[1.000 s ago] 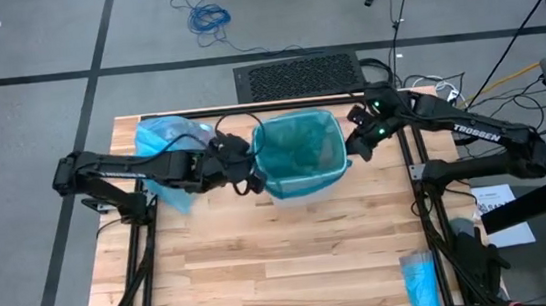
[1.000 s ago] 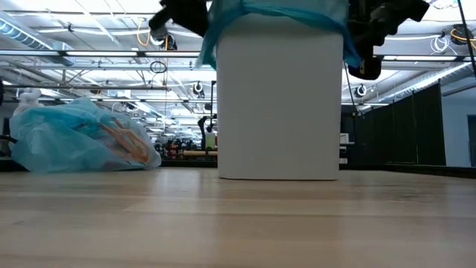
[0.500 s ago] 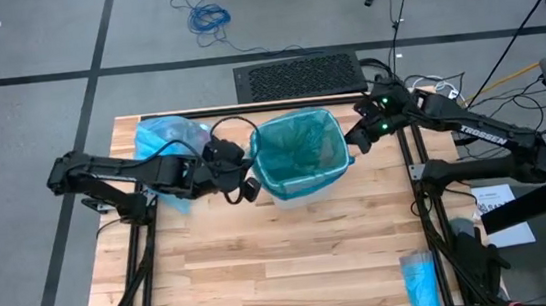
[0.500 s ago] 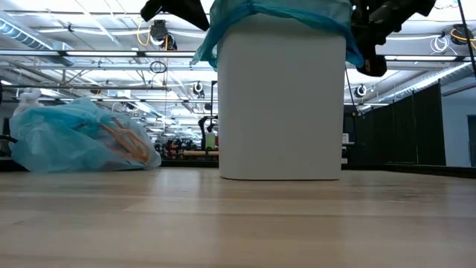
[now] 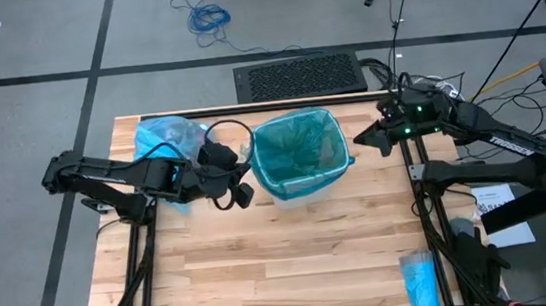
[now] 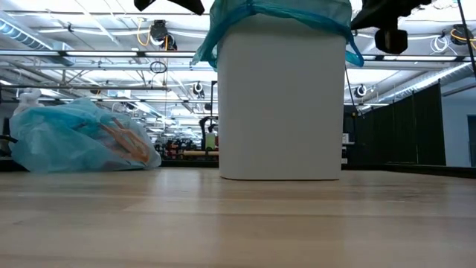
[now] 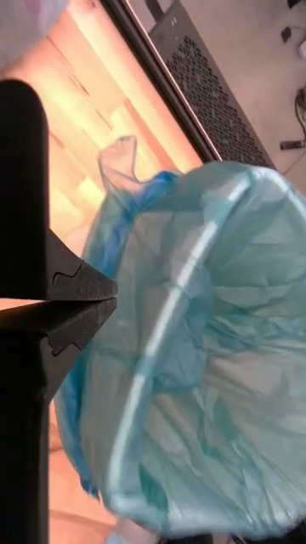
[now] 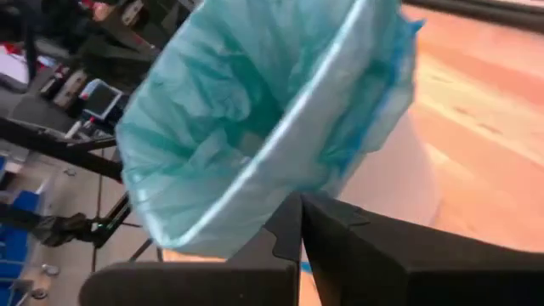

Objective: Place trash/remove bag and relplace
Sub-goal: Insert the new blue trash bag into the white trash bin

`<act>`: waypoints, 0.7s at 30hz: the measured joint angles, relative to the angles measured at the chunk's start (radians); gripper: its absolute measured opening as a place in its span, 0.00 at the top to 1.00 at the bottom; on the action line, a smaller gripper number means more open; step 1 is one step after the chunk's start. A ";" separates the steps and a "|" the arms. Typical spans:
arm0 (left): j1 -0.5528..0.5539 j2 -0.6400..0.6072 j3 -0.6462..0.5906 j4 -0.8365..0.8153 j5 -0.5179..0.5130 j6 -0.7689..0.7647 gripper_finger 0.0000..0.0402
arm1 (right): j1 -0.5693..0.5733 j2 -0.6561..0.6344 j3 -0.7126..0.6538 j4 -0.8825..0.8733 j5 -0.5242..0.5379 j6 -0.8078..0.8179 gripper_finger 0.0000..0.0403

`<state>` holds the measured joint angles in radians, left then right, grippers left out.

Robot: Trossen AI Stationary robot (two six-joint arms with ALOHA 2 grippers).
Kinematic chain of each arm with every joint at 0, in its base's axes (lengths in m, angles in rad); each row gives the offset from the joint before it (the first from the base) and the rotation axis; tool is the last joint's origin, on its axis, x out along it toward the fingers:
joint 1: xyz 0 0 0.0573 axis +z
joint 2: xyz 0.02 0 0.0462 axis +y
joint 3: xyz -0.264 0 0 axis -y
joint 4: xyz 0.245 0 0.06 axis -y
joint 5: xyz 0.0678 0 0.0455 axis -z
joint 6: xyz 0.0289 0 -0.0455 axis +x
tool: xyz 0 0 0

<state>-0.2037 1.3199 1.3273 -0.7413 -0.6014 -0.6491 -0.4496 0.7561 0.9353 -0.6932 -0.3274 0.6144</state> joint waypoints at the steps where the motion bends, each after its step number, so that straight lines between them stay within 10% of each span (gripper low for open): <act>1: 0.001 0.001 0.000 -0.010 0.000 0.000 1.00 | 0.028 -0.007 -0.011 0.008 0.017 0.016 1.00; 10: 0.000 0.002 0.000 -0.012 0.000 0.001 1.00 | 0.244 -0.049 -0.205 0.326 0.147 0.210 1.00; 21: 0.000 0.002 0.000 -0.011 0.001 0.002 1.00 | 0.314 0.031 -0.212 0.228 0.229 0.207 1.00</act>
<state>-0.2035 1.3220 1.3273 -0.7525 -0.6004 -0.6476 -0.1352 0.7874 0.7231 -0.4649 -0.0984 0.8219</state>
